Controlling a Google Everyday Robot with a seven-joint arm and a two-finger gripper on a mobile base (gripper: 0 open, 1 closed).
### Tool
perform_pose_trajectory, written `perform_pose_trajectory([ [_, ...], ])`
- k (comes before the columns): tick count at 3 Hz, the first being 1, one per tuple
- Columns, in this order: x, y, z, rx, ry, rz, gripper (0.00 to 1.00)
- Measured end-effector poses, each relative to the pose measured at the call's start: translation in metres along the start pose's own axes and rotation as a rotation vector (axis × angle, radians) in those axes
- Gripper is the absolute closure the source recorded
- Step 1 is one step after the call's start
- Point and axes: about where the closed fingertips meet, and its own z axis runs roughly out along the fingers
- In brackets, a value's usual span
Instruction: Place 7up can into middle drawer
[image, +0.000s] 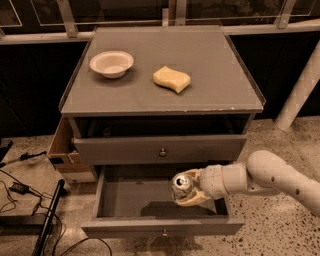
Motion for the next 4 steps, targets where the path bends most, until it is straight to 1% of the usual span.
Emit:
perform_pose_trajectory([
  [1, 0.025, -0.024, 0.024, 0.07, 0.013, 0.006, 1.0],
  [2, 0.048, -0.046, 0.052, 0.115, 0.023, 0.012, 1.0],
  [3, 0.073, -0.059, 0.078, 0.126, 0.03, 0.031, 1.0],
  [4, 0.097, -0.061, 0.099, 0.121, 0.034, 0.055, 1.0],
])
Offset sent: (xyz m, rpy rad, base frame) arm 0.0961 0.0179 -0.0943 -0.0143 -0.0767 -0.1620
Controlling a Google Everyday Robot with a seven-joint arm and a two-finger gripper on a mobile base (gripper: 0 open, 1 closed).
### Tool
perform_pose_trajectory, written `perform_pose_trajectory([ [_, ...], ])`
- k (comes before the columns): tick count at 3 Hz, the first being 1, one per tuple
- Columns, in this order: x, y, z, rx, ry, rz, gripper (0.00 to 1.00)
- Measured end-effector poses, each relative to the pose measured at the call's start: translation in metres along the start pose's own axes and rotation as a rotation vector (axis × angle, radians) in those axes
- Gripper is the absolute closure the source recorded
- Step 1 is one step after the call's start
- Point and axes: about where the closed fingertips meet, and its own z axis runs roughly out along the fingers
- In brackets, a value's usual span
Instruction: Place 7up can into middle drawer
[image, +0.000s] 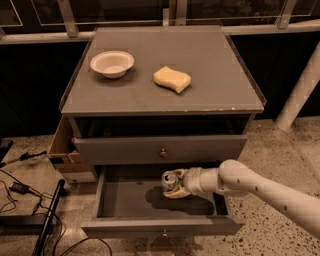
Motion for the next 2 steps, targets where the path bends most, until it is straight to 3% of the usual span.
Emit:
perform_pose_trajectory([
  [2, 0.039, 0.009, 0.029, -0.025, 0.018, 0.051, 1.0],
])
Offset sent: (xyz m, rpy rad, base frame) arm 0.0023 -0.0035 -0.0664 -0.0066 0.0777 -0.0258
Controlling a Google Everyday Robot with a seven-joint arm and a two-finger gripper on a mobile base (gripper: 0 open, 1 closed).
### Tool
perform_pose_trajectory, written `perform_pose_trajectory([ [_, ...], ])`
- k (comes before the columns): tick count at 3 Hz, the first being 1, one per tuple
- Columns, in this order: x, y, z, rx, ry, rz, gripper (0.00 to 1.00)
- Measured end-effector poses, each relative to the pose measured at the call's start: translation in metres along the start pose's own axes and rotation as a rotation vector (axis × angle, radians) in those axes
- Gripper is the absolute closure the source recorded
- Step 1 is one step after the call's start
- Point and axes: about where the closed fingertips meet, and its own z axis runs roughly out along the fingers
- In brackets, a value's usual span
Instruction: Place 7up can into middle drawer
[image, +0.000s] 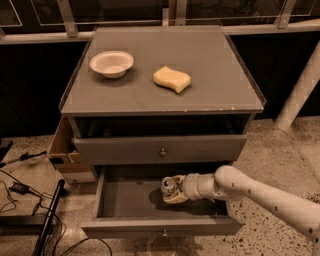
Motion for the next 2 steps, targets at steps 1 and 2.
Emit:
perform_pose_trajectory([
  [1, 0.0075, 0.0018, 0.0064, -0.001, -0.04, 0.008, 1.0],
  [2, 0.0111, 0.003, 0.0133, -0.005, -0.092, 0.014, 1.0],
])
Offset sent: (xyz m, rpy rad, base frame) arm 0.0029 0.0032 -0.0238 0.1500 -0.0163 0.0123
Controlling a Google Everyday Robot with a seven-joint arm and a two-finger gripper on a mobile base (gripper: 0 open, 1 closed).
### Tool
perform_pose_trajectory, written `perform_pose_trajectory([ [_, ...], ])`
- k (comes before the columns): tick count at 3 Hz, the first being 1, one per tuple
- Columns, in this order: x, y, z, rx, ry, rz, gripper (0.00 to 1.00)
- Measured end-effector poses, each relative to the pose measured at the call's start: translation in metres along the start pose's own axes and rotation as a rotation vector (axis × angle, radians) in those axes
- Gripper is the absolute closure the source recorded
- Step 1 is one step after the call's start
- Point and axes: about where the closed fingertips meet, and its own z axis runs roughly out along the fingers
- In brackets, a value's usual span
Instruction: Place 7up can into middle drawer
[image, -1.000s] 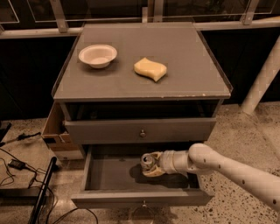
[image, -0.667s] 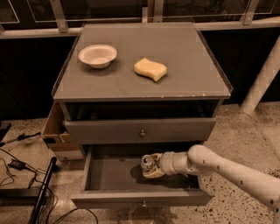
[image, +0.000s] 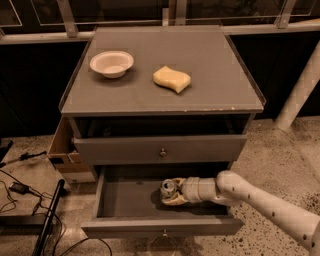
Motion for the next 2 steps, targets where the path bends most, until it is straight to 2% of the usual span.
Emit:
perform_pose_trajectory([
  [2, 0.0059, 0.0017, 0.0101, -0.016, -0.03, 0.014, 1.0],
])
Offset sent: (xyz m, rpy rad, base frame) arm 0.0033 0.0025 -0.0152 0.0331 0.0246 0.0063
